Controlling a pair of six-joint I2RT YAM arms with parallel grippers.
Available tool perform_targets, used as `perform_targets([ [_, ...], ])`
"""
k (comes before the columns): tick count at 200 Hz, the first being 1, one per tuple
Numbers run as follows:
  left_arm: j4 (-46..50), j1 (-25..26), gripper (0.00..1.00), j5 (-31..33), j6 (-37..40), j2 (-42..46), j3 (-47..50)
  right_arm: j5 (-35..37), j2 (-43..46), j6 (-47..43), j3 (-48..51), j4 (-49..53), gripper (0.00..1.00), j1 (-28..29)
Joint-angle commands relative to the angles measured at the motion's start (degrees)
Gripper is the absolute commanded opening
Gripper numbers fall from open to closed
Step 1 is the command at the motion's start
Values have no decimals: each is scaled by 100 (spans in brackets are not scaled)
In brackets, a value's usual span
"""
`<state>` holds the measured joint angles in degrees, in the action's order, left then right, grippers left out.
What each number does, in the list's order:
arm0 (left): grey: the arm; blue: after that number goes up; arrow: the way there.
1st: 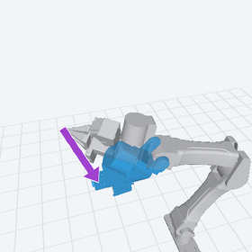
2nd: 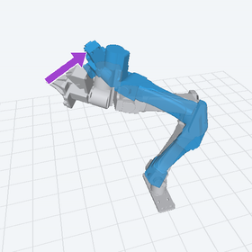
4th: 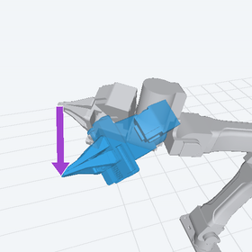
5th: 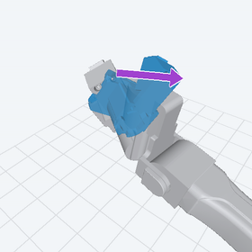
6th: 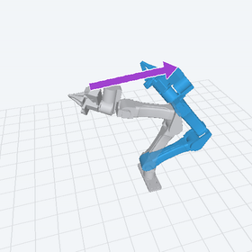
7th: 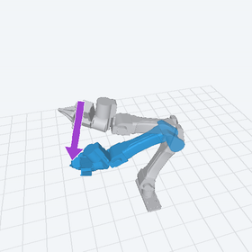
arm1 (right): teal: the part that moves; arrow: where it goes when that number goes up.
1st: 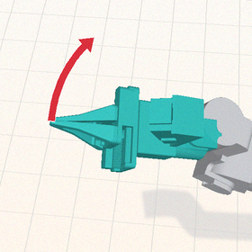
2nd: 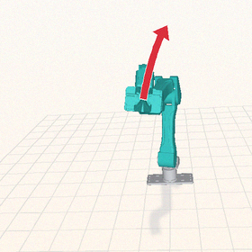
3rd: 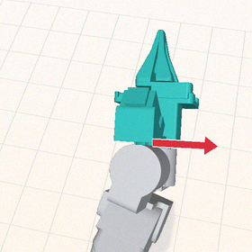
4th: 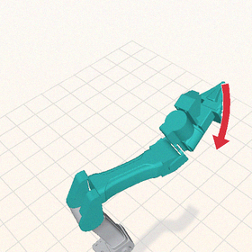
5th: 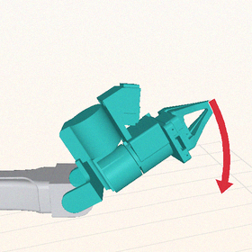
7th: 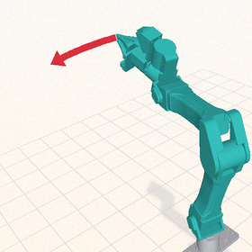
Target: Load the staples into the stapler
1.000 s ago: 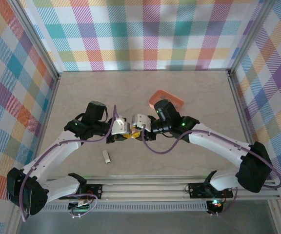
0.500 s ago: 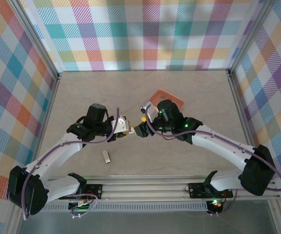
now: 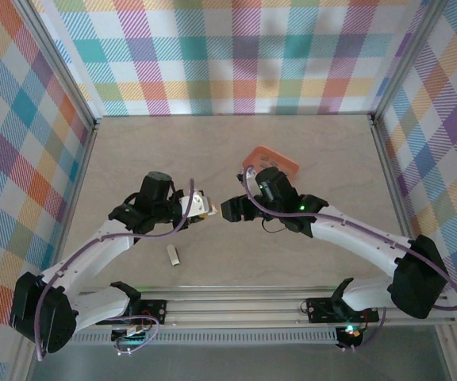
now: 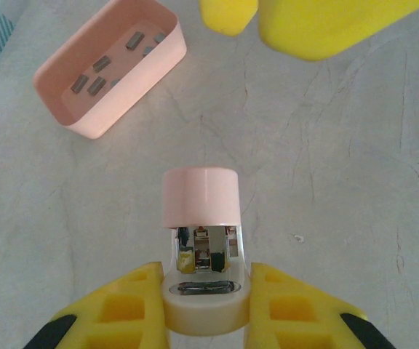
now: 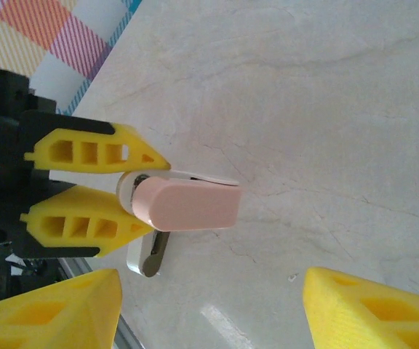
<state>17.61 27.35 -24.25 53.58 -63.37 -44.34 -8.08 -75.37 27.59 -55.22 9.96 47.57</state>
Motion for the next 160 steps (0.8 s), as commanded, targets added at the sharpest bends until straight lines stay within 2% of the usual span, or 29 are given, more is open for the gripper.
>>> perform_targets([
  [1, -117, 51, 0, 51, 51, 159, 65, 61, 19, 586, -145, 23, 67, -20],
  [81, 58, 51, 0, 78, 170, 312, 66, -297, -2, 929, -217, 66, 70, -15],
  [160, -348, 51, 0, -14, 0, 353, 229, -558, -326, 1327, -545, 88, 71, -3],
])
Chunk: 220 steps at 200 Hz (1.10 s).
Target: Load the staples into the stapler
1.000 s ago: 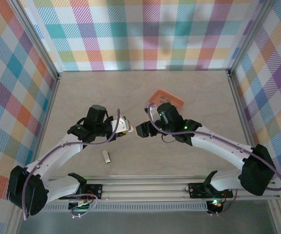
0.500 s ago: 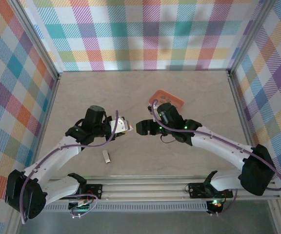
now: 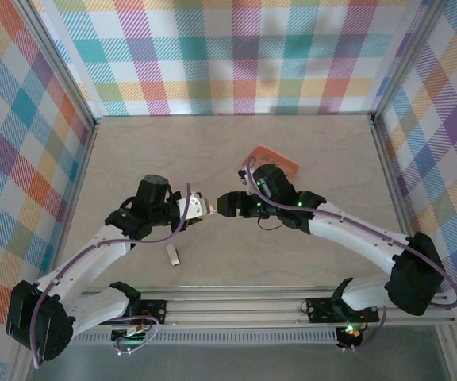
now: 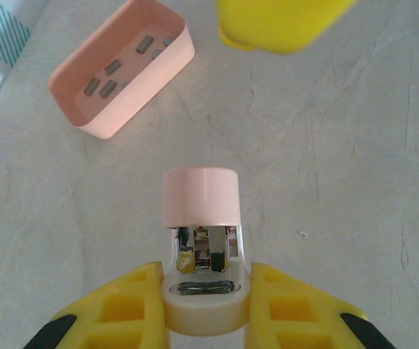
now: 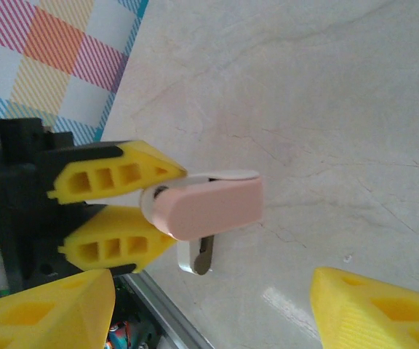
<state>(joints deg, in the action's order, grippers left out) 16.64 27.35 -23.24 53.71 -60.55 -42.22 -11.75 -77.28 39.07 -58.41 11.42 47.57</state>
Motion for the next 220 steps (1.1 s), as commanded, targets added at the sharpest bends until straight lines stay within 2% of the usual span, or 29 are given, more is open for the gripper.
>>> perform_targets([
  [1, -250, 51, 0, -112, -16, 71, 10, -193, -136, 180, -229, -51, 71, -2],
  [37, -208, 49, 0, -103, 37, -8, -72, -467, -449, 141, -481, 69, 71, 62],
  [112, -291, 54, 0, -359, -10, 82, -87, -319, -945, 178, -803, 340, 70, 88],
  [161, -292, 53, 0, -382, -2, 147, -122, -71, -1055, 233, -786, 473, 68, 82],
  [220, -260, 56, 0, -354, 9, 261, -155, 517, -856, 489, -445, 804, 60, -67],
])
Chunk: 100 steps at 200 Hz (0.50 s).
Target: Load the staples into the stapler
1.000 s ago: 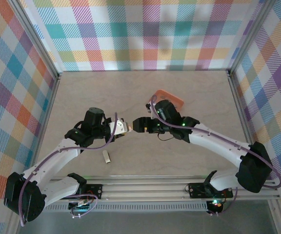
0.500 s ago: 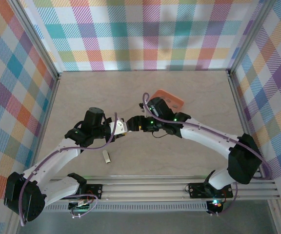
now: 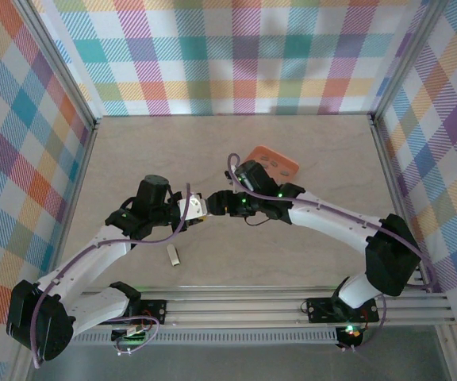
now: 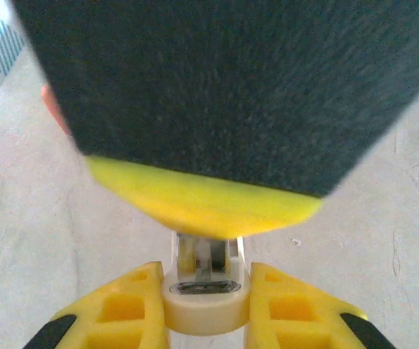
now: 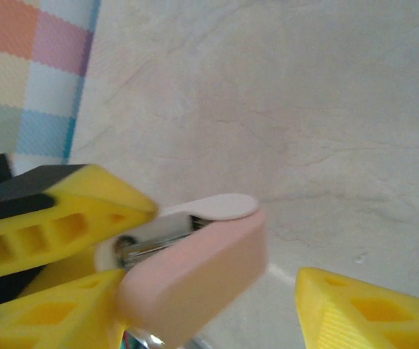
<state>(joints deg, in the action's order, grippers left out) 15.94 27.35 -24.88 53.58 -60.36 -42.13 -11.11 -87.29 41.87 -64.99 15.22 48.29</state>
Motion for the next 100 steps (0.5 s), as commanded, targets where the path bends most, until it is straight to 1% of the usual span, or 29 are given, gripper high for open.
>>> perform_targets([
  [1, -189, 58, 0, -191, 26, 243, -173, 462, 152, 213, 227, 426, 60, -142],
  [25, -123, 60, 0, -166, 42, 293, -206, 573, 384, 346, 576, 371, 59, -288],
  [51, -104, 60, 0, -166, -10, 289, -227, 541, 727, 475, 1032, 202, 59, -523],
  [100, -359, 58, 0, -150, -395, 388, -205, 123, 1583, 555, 1883, -365, 59, -1109],
])
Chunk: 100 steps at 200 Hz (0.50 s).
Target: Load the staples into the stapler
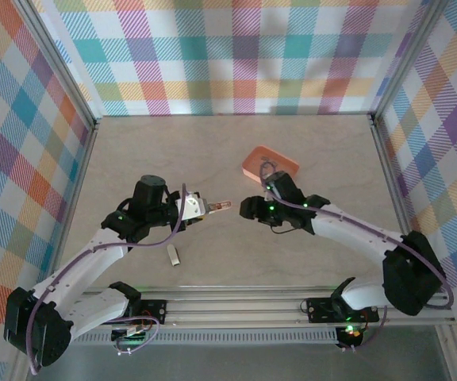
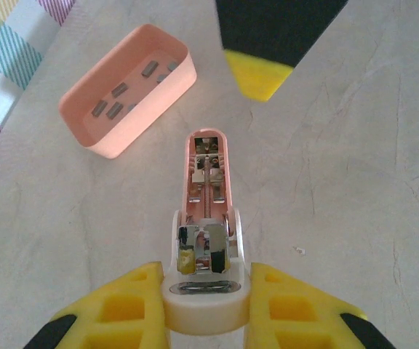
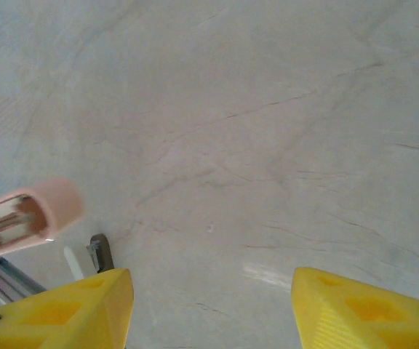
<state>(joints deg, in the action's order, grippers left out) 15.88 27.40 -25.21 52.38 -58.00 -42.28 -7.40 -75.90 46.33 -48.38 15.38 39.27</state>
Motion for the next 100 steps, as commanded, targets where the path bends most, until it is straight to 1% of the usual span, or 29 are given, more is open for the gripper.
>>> perform_targets([
  [1, -364, 55, 0, -116, -287, 155, -187, -255, 453, 103, 236, -392, 59, -216],
  [22, -674, 55, 0, -108, -664, 182, -141, -476, 743, -4, 429, -703, 62, -337],
  [52, -1111, 64, 0, -143, -1191, 183, -11, -776, 1032, -114, 531, -1204, 65, -363],
  [73, -1240, 64, 0, -151, -1390, 191, 53, -963, 1177, -136, 557, -1527, 67, -358],
  [100, -1284, 64, 0, -186, -1546, 220, 76, -1187, 1292, -139, 657, -2031, 67, -352],
])
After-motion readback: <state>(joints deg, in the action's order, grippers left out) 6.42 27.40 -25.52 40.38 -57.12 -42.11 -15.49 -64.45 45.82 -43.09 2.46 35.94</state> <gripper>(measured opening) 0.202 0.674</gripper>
